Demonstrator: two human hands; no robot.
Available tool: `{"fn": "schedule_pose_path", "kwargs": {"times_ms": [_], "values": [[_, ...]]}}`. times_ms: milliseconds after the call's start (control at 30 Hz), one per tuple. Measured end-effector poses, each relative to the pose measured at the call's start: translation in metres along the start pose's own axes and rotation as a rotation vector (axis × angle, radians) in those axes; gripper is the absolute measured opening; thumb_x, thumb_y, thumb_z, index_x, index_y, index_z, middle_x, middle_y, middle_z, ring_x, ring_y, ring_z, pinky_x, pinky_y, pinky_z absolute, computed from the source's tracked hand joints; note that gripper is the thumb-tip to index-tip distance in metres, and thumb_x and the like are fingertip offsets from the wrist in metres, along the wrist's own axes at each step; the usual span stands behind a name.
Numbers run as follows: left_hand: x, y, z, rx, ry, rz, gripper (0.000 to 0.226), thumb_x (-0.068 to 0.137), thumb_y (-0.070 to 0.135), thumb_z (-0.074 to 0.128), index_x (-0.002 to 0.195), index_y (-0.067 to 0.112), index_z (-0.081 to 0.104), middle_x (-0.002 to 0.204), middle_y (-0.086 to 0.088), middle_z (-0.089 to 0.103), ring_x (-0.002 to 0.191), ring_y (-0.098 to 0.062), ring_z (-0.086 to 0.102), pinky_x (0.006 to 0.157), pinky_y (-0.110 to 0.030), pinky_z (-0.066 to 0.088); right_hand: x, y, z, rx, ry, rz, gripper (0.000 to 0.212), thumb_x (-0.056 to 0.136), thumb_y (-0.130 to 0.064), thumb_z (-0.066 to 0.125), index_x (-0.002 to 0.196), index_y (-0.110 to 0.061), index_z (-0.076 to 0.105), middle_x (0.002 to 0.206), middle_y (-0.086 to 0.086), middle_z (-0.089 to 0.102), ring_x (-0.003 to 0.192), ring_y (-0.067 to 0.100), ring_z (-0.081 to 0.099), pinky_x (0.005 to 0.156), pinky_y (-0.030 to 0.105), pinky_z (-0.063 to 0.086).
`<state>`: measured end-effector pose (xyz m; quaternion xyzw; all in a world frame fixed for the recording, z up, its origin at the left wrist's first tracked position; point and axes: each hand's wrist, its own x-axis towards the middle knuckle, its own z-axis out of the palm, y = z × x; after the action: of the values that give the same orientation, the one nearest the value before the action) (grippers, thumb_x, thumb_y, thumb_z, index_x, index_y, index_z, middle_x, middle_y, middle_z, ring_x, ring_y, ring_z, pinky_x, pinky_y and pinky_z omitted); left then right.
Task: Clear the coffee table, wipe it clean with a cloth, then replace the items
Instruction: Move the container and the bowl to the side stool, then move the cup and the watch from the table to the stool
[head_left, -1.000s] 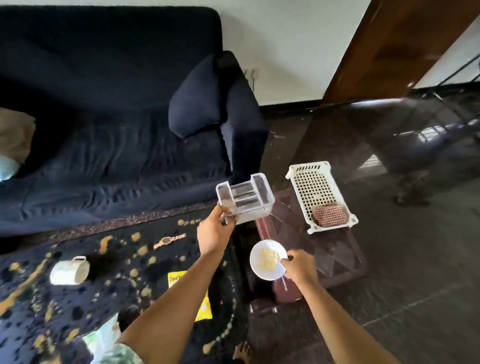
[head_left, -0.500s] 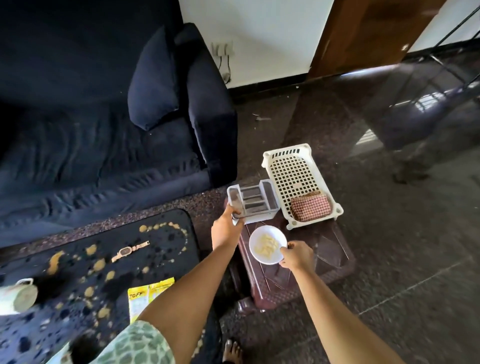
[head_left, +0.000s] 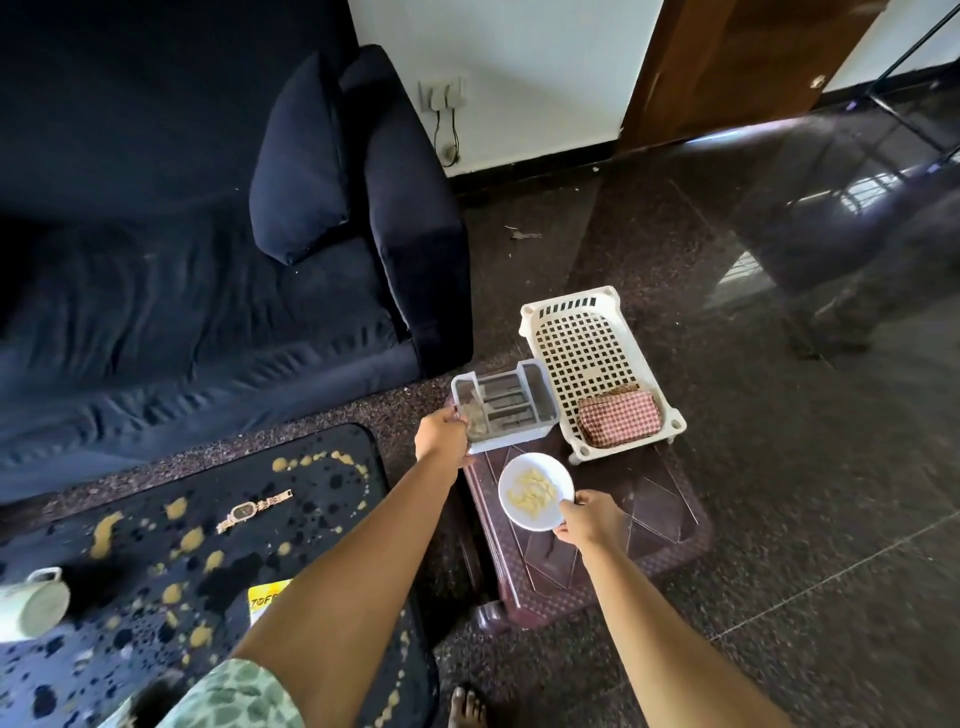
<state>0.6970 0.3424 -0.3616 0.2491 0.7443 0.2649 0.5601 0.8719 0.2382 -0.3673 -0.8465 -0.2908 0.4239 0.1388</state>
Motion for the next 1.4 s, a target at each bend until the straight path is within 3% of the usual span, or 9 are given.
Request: {"fn": "schedule_pose_path", "kwargs": {"times_ms": [333, 467, 533, 733, 833, 1000, 1100, 1200, 1400], "values": [[0.001, -0.001, 0.005, -0.029, 0.017, -0.009, 0.038, 0.096, 0.018, 0.052, 0.133, 0.023, 0.055, 0.117, -0.01, 0.066, 0.099, -0.028, 0.066, 0.07, -0.039, 0.06, 0.012, -0.004, 0.01, 0.34, -0.015, 0.117, 0.021, 0.075, 0.005, 0.059, 0.058, -0.008, 0.059, 0.061, 0.013, 0.062, 0.075, 0.038, 0.068, 0.071, 0.053, 0.057], [-0.006, -0.002, 0.002, -0.021, -0.001, -0.003, 0.037, 0.096, 0.023, 0.052, 0.133, 0.02, 0.053, 0.118, -0.01, 0.063, 0.104, -0.028, 0.062, 0.084, -0.043, 0.056, -0.007, -0.011, 0.008, 0.474, -0.027, 0.116, 0.005, 0.086, -0.002, 0.061, 0.086, -0.004, 0.057, 0.081, 0.021, 0.063, 0.072, 0.033, 0.064, 0.079, 0.052, 0.055], [-0.013, -0.008, -0.007, 0.026, -0.012, 0.012, 0.04, 0.095, 0.027, 0.051, 0.134, 0.019, 0.051, 0.121, -0.011, 0.062, 0.105, -0.029, 0.06, 0.092, -0.043, 0.052, -0.02, -0.009, 0.009, 0.485, 0.004, 0.115, 0.011, 0.091, -0.014, 0.062, 0.098, -0.012, 0.053, 0.084, 0.019, 0.062, 0.067, 0.028, 0.063, 0.076, 0.048, 0.057], [-0.062, -0.046, -0.084, -0.071, 0.016, -0.019, 0.034, 0.093, 0.031, 0.056, 0.126, 0.023, 0.055, 0.118, 0.0, 0.062, 0.105, -0.02, 0.059, 0.092, -0.036, 0.05, -0.064, 0.008, 0.067, 0.189, 0.111, -0.042, 0.02, 0.091, -0.04, 0.051, 0.097, -0.022, 0.056, 0.086, 0.011, 0.069, 0.08, 0.035, 0.067, 0.077, 0.051, 0.055], [-0.09, -0.079, -0.144, -0.227, 0.056, -0.031, 0.022, 0.095, 0.021, 0.054, 0.116, 0.018, 0.06, 0.091, 0.006, 0.064, 0.076, -0.006, 0.063, 0.065, -0.023, 0.049, -0.113, 0.0, 0.119, 0.089, -0.071, -0.201, 0.019, 0.08, -0.048, 0.046, 0.087, -0.032, 0.053, 0.077, 0.005, 0.065, 0.07, 0.03, 0.062, 0.071, 0.051, 0.055], [-0.121, -0.157, -0.261, -0.381, 0.273, -0.084, 0.011, 0.093, 0.016, 0.056, 0.095, 0.024, 0.063, 0.09, 0.0, 0.066, 0.072, -0.012, 0.06, 0.067, -0.027, 0.044, -0.201, -0.029, 0.199, -0.177, -0.295, -0.489, 0.009, 0.091, -0.022, 0.057, 0.097, -0.019, 0.064, 0.091, 0.005, 0.071, 0.083, 0.031, 0.066, 0.065, 0.033, 0.047], [-0.128, -0.196, -0.336, -0.459, 0.452, -0.14, 0.01, 0.093, 0.013, 0.056, 0.098, 0.019, 0.061, 0.088, -0.006, 0.063, 0.069, -0.016, 0.056, 0.059, -0.026, 0.042, -0.232, -0.04, 0.249, -0.395, -0.386, -0.553, 0.016, 0.09, -0.02, 0.058, 0.105, -0.018, 0.063, 0.102, 0.002, 0.069, 0.091, 0.026, 0.063, 0.066, 0.029, 0.042], [-0.122, -0.223, -0.397, -0.496, 0.571, -0.212, 0.014, 0.094, 0.014, 0.055, 0.108, 0.015, 0.058, 0.102, -0.007, 0.063, 0.087, -0.022, 0.06, 0.07, -0.03, 0.046, -0.247, -0.045, 0.285, -0.514, -0.419, -0.582, 0.02, 0.088, -0.019, 0.057, 0.108, -0.019, 0.062, 0.11, 0.001, 0.066, 0.098, 0.025, 0.061, 0.069, 0.03, 0.043], [-0.078, -0.238, -0.478, -0.306, 0.568, -0.296, 0.042, 0.093, 0.022, 0.057, 0.133, 0.009, 0.048, 0.117, -0.009, 0.062, 0.092, -0.025, 0.061, 0.073, -0.029, 0.043, -0.252, -0.058, 0.341, -0.607, -0.321, -0.543, 0.025, 0.087, -0.019, 0.059, 0.112, -0.018, 0.061, 0.117, 0.006, 0.06, 0.105, 0.026, 0.057, 0.076, 0.032, 0.045]]}}
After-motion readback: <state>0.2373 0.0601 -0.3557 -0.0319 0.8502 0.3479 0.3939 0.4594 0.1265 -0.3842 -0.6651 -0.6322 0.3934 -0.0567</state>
